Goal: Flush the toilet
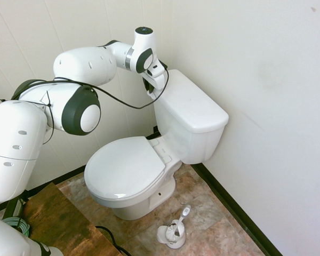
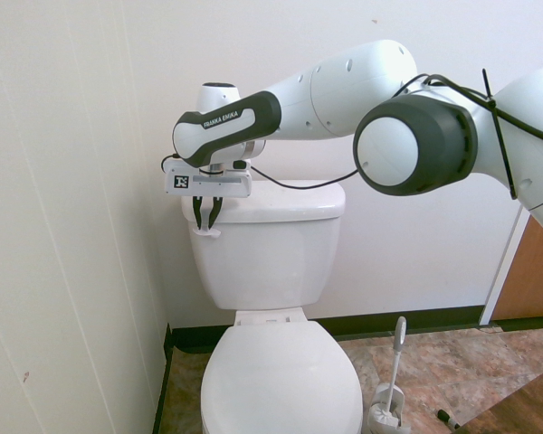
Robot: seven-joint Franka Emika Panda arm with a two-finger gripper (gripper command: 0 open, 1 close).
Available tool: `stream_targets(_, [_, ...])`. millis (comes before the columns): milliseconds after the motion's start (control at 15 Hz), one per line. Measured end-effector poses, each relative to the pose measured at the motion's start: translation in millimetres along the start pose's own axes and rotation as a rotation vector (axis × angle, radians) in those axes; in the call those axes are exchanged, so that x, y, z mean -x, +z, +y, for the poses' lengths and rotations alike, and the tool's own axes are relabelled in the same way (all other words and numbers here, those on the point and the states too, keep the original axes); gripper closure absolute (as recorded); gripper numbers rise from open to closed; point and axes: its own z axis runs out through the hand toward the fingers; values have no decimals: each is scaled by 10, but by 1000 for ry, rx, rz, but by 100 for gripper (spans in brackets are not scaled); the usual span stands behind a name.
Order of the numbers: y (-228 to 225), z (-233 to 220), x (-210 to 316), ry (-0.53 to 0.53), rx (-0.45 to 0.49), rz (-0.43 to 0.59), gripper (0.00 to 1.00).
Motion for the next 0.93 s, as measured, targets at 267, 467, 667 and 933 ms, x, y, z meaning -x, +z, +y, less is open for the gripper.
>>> stream_targets(267, [76,-7,-31,21,4,-4,100])
stream_targets(467, [168,-9,-45,33,5,-14,100])
stream_targets(667, [214,-10,-67,51,10,-23,100])
stream_targets(933, [268,-16,-103,94,27,-22,100])
